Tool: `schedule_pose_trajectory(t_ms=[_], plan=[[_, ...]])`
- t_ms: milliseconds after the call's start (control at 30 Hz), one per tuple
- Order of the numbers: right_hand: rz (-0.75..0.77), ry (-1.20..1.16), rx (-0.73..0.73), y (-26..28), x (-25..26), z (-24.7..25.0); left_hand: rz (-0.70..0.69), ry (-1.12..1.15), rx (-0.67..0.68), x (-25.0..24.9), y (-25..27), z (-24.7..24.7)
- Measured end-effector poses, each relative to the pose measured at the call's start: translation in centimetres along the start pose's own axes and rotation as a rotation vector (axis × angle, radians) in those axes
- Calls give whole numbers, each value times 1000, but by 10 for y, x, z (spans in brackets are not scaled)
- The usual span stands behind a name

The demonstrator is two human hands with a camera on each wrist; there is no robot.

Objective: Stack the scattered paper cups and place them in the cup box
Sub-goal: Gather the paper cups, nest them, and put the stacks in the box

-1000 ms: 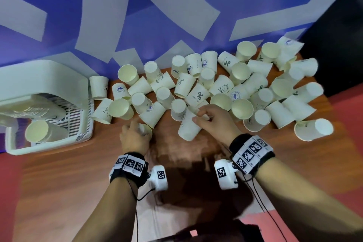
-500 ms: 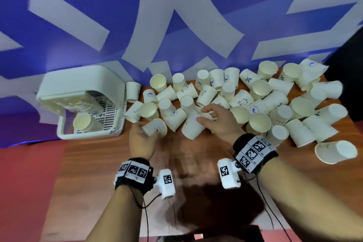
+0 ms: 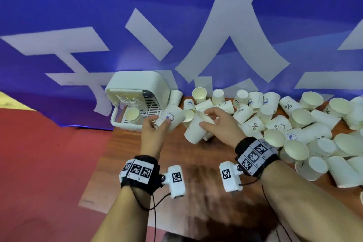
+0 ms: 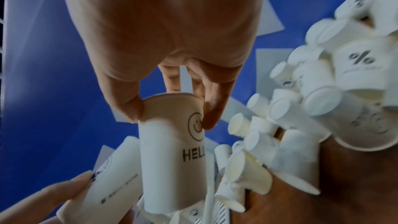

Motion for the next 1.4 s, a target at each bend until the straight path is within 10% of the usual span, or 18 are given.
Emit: schedule_pose_trajectory(t_ms=[900,1400], plan=[[91,153,139,-79,79,-171,10,-107,260,19,-93,126],[38,311,33,-138,81,-232,-50,-192,181,42,-199,183]])
Point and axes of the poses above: each hand's wrist, its own y-axis away from the middle knuckle, its own z-axis out of the back of the hand, x = y × z, the point moved 5 cm from there along -y, towards the middle knuckle, and after that the axes turned 1 degree about -y, right-handed, at the moved point
